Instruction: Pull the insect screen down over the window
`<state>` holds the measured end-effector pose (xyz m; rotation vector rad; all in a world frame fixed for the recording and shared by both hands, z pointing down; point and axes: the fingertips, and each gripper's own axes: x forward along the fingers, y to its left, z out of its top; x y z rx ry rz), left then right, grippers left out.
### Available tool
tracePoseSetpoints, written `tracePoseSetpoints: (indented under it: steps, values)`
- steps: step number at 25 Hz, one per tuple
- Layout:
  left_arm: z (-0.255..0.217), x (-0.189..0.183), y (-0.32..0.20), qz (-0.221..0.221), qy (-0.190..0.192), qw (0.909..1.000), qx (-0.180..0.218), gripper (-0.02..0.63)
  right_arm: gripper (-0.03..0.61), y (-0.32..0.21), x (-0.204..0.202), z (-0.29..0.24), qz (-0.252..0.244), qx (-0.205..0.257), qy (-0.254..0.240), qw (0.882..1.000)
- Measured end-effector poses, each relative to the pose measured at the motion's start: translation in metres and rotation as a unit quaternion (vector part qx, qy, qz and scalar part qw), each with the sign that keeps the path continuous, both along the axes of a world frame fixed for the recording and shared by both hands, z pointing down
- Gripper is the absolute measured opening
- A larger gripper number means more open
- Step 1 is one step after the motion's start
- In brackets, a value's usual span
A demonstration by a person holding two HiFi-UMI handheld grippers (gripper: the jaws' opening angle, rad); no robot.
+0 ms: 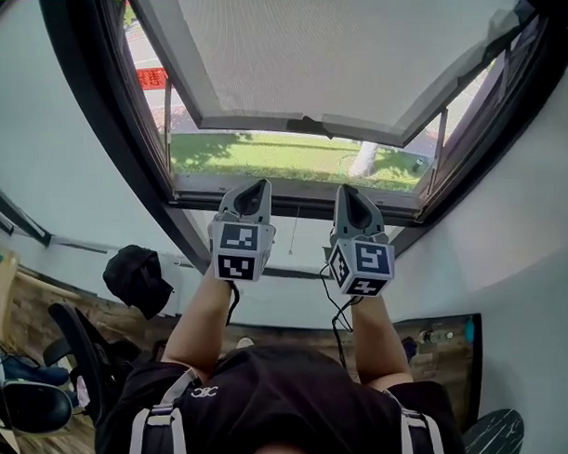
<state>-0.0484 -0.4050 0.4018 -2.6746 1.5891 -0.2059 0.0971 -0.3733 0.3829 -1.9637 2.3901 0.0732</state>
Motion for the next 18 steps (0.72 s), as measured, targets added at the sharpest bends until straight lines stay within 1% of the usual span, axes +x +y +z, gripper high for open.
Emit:
tracePoseSetpoints:
  steps: [3,6,11,18]
  values:
    - [0.012,0.008,0.005,0.010,0.003,0.9998,-0.014,0.012,0.003,0.001,-0.006,0.000,-0.003,0.007,-0.001,1.000]
    - [0.010,0.011,0.009,0.013,0.001,0.9999,-0.006,0.012,0.003,0.002,-0.008,-0.002,-0.003,0.010,-0.005,1.000]
    - [-0.003,0.007,0.010,0.010,0.015,0.9998,0.007,0.012,0.003,0.002,-0.011,0.000,-0.001,0.001,-0.006,1.000]
    - [-0.001,0.008,0.012,0.017,0.015,0.9997,0.001,0.012,0.003,0.004,-0.016,0.005,0.001,-0.007,0.001,1.000]
